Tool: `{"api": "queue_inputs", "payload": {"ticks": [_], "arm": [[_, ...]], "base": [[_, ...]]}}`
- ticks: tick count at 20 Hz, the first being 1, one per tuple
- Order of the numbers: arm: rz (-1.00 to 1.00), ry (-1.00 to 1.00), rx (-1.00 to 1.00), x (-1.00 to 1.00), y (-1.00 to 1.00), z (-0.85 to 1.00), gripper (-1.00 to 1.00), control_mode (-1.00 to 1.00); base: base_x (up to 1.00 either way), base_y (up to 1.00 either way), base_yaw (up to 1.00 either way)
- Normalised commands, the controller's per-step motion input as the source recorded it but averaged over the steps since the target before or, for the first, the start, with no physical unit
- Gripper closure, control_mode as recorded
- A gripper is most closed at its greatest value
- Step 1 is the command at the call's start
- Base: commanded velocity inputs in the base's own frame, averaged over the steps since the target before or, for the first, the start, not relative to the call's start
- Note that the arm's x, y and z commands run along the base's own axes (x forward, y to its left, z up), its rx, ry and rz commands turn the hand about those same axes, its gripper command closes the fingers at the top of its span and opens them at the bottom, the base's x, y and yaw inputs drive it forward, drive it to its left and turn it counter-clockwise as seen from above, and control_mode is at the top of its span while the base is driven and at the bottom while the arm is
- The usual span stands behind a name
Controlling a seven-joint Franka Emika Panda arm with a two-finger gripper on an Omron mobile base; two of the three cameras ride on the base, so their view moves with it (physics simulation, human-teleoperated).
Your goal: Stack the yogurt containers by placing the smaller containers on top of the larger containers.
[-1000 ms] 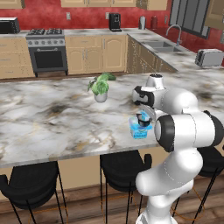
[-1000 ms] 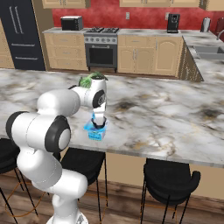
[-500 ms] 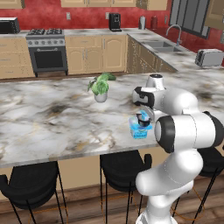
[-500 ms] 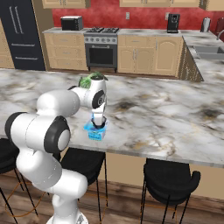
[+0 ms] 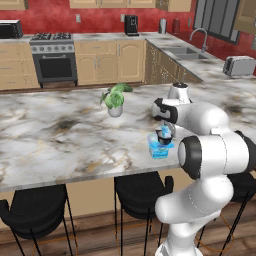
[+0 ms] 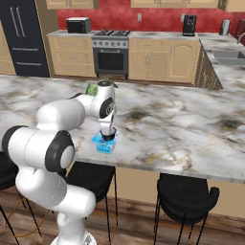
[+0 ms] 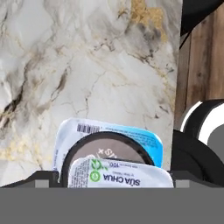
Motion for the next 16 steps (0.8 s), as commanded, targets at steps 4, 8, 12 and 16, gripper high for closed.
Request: {"api": "queue_inputs", "payload": {"ticks": [4, 8, 12, 16], "arm": [[-0.06, -0.10, 0.00, -0.11, -0.02, 0.34, -1.00, -1.00], [-0.05, -0.07, 0.00, -0.16, -0.02, 0.31, -1.00, -1.00], [-0.04, -0.03, 0.00, -0.42, -0.10, 0.45, -1.00, -1.00], [0.00, -0.05, 0.00, -0.58, -0.01, 0.54, -1.00, -1.00]], "base": [[0.00, 0.00, 0.00], [0.00, 0.00, 0.00], [0.00, 0.00, 0.00], [0.00, 0.00, 0.00]]}}
